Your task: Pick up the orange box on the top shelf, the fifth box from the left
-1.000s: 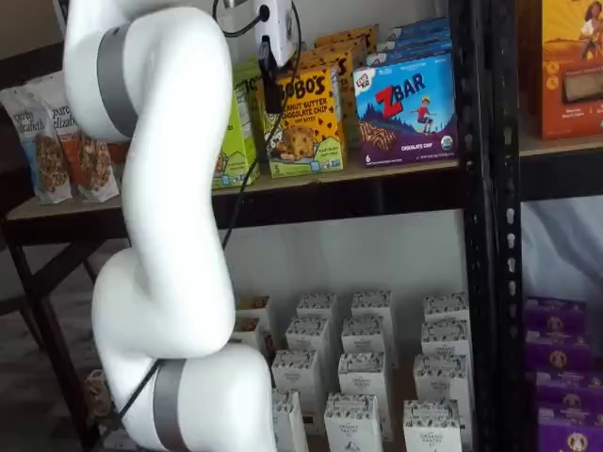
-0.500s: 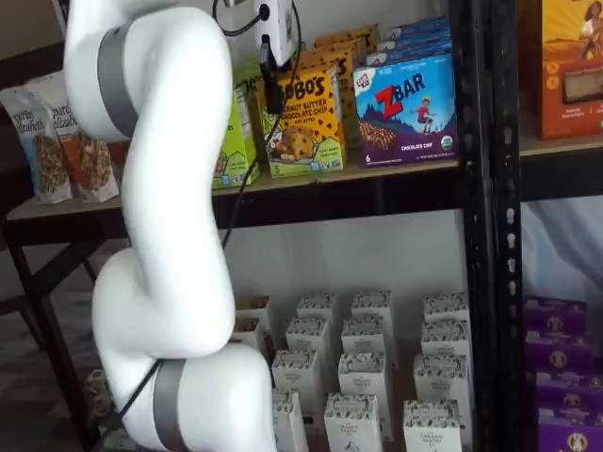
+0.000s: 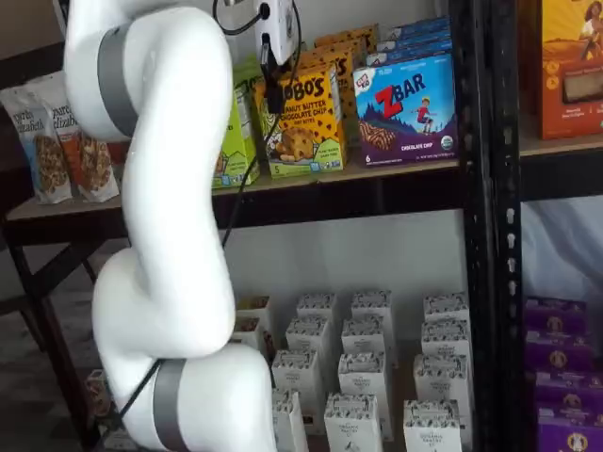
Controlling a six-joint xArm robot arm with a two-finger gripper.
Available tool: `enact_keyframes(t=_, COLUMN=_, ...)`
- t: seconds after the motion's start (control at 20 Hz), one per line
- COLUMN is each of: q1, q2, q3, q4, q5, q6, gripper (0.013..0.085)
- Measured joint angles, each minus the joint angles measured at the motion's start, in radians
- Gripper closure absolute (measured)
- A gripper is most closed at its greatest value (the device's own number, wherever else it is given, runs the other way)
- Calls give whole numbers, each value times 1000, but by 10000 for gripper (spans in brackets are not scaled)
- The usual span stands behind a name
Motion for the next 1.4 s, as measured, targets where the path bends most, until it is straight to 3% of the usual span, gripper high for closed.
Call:
enact_keyframes(t=0.4, q1=3, q2=-6, q3=11, q4=4, q5=-15, q6=3, gripper=450)
enact_keyframes(t=1.15, q1=-8, q2=-6, q3=3, q4=28, q5=-6, q6=-2, gripper=770)
enact_keyframes(t=1.4, q1=-4, q2=-6, q3=2, q4=23, q5=-2, q6=0, gripper=770)
